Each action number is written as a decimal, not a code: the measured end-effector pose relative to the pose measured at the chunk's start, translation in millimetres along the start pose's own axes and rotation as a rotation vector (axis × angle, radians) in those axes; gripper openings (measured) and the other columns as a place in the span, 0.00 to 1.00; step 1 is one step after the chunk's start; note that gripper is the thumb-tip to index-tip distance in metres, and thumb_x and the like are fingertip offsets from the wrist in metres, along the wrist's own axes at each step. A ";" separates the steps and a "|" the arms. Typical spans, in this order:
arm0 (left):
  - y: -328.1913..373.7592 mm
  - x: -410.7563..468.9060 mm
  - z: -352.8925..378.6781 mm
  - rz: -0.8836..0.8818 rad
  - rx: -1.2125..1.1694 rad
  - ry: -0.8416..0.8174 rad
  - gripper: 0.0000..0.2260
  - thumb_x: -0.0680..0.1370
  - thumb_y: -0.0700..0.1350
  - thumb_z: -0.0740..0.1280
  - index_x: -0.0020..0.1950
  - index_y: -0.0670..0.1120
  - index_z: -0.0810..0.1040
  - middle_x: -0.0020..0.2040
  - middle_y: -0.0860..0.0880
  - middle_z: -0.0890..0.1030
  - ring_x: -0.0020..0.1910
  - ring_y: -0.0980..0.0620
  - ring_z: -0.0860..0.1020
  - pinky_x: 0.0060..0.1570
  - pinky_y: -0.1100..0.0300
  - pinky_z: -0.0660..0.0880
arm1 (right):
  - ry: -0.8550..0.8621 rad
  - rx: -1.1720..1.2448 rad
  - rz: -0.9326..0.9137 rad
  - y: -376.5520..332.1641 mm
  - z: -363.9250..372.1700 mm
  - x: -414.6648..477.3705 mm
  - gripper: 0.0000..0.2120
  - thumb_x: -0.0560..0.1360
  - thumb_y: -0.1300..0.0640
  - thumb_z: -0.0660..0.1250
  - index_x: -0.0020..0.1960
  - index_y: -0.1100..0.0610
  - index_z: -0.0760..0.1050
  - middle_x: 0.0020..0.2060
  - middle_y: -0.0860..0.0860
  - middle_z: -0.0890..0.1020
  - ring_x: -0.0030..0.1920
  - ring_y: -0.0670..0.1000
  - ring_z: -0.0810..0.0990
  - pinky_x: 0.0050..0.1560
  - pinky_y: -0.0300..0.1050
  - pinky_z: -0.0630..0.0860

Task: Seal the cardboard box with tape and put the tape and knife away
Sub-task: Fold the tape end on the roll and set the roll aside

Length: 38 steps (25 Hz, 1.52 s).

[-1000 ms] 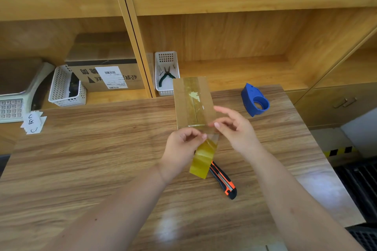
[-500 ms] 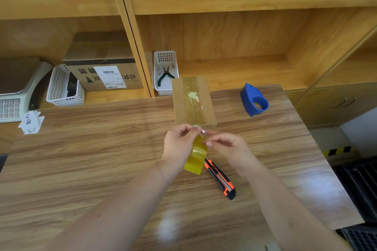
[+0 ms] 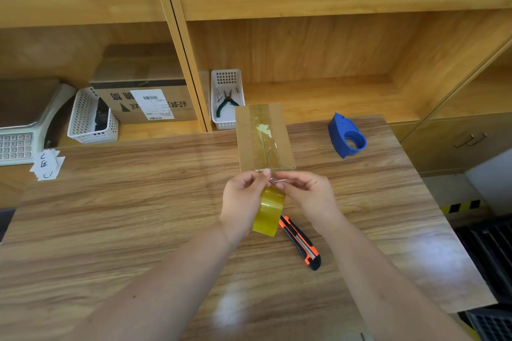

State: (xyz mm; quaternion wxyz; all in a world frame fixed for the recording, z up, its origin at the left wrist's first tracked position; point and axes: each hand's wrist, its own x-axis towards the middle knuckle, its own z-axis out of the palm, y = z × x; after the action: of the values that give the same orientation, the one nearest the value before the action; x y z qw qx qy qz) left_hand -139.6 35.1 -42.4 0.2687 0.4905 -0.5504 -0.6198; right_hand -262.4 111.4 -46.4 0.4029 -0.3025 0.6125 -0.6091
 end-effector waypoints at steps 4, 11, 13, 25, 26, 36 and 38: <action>0.9 -6.8 0.8 0.007 0.045 0.007 0.14 0.77 0.51 0.69 0.37 0.44 0.82 0.31 0.55 0.80 0.32 0.56 0.76 0.37 0.52 0.79 | 0.052 -0.067 0.037 -6.0 -4.3 1.4 0.12 0.70 0.69 0.73 0.45 0.54 0.84 0.39 0.50 0.88 0.45 0.48 0.86 0.49 0.39 0.79; -3.6 -11.9 0.3 0.019 0.041 -0.012 0.08 0.76 0.48 0.71 0.39 0.46 0.83 0.31 0.57 0.80 0.34 0.56 0.79 0.41 0.47 0.83 | 0.088 -0.342 -0.053 -10.9 -4.1 -1.8 0.13 0.70 0.64 0.74 0.42 0.45 0.83 0.43 0.47 0.85 0.47 0.41 0.83 0.51 0.36 0.77; -3.0 -13.9 -0.5 0.015 0.007 -0.023 0.06 0.74 0.46 0.74 0.41 0.44 0.83 0.37 0.54 0.82 0.33 0.59 0.80 0.35 0.52 0.83 | 0.154 -0.454 -0.117 -6.7 -1.6 -2.3 0.14 0.70 0.61 0.75 0.40 0.41 0.82 0.49 0.47 0.81 0.54 0.46 0.77 0.55 0.41 0.75; -4.0 -13.9 -17.7 0.193 0.201 -0.030 0.25 0.67 0.48 0.79 0.60 0.58 0.72 0.42 0.56 0.85 0.46 0.67 0.80 0.42 0.77 0.70 | 0.050 -0.547 -0.197 -16.6 2.1 -12.7 0.09 0.71 0.60 0.73 0.40 0.46 0.82 0.43 0.41 0.82 0.57 0.49 0.73 0.56 0.30 0.63; -3.3 -13.7 -18.9 0.230 0.230 -0.058 0.22 0.68 0.48 0.78 0.58 0.59 0.75 0.42 0.57 0.85 0.46 0.68 0.80 0.43 0.75 0.71 | 0.050 -0.542 -0.195 -18.8 2.4 -13.7 0.11 0.71 0.60 0.74 0.39 0.43 0.81 0.42 0.39 0.81 0.57 0.49 0.72 0.56 0.31 0.63; 1.9 -5.8 -26.9 0.229 0.244 -0.155 0.04 0.70 0.43 0.77 0.38 0.50 0.84 0.40 0.53 0.86 0.37 0.60 0.81 0.45 0.58 0.79 | 0.044 -0.579 -0.098 -26.8 3.5 -19.1 0.08 0.70 0.58 0.74 0.38 0.46 0.82 0.43 0.46 0.83 0.59 0.48 0.71 0.56 0.36 0.64; -1.3 -5.8 -32.1 0.203 0.174 -0.150 0.07 0.69 0.44 0.78 0.44 0.52 0.83 0.44 0.52 0.85 0.41 0.59 0.82 0.45 0.56 0.79 | 0.039 -0.589 -0.102 -30.3 9.1 -22.0 0.06 0.71 0.59 0.74 0.39 0.48 0.82 0.42 0.42 0.81 0.58 0.47 0.71 0.55 0.30 0.62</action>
State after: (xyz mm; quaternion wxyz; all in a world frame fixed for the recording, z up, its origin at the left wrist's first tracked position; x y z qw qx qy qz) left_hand -108.2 27.1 -39.0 0.2448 0.4062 -0.6673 -0.5743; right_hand -247.3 123.5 -13.1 0.2550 -0.4250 0.7545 -0.4302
